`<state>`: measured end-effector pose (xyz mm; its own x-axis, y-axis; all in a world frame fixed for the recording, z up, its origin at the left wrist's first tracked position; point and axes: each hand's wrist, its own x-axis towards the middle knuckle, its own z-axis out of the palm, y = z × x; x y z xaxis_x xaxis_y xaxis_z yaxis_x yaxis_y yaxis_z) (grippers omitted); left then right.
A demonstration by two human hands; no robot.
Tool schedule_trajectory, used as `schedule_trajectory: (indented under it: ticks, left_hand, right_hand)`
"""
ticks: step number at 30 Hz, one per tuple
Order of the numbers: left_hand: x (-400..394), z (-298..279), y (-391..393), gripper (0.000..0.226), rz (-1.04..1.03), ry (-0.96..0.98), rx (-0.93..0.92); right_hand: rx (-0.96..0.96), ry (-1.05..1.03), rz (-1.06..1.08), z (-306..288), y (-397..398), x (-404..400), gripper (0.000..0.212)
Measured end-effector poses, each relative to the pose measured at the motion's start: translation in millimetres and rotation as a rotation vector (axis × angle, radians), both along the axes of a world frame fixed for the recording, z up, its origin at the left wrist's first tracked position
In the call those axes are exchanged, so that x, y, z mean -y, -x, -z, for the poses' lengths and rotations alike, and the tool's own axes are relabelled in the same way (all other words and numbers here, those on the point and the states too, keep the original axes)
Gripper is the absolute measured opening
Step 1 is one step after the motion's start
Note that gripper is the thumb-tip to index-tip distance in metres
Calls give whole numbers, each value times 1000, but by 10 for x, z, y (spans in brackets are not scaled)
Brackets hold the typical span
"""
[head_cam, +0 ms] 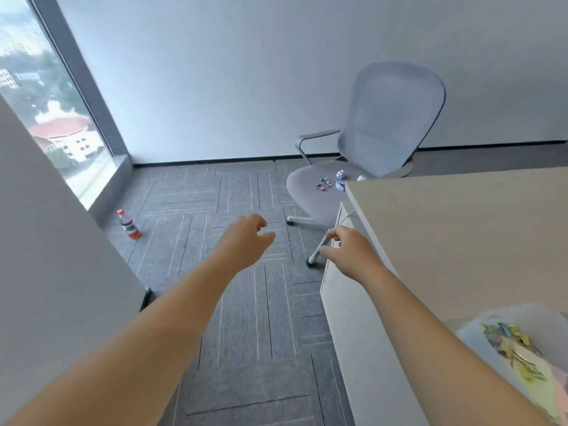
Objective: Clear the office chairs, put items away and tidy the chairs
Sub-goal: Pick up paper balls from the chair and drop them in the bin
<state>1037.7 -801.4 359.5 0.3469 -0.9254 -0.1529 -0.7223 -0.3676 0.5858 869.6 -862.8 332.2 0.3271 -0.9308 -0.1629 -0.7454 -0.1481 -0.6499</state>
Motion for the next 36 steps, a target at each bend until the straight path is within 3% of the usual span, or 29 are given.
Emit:
schedule_trajectory:
  ticks: [8,22,36]
  left_hand:
    - [1264,-284,-565,44,33,-1,27]
    - [4229,-120,-1856,42,260,-56,55]
    - [6914,759,-1599,42,493,-237,-15]
  right_hand:
    - [-34,40,81,-317,-373,1286,41]
    - [-49,-11,362,-63,-1468,3757,42]
    - [-42,-189,585,746,-1359,6039,38]
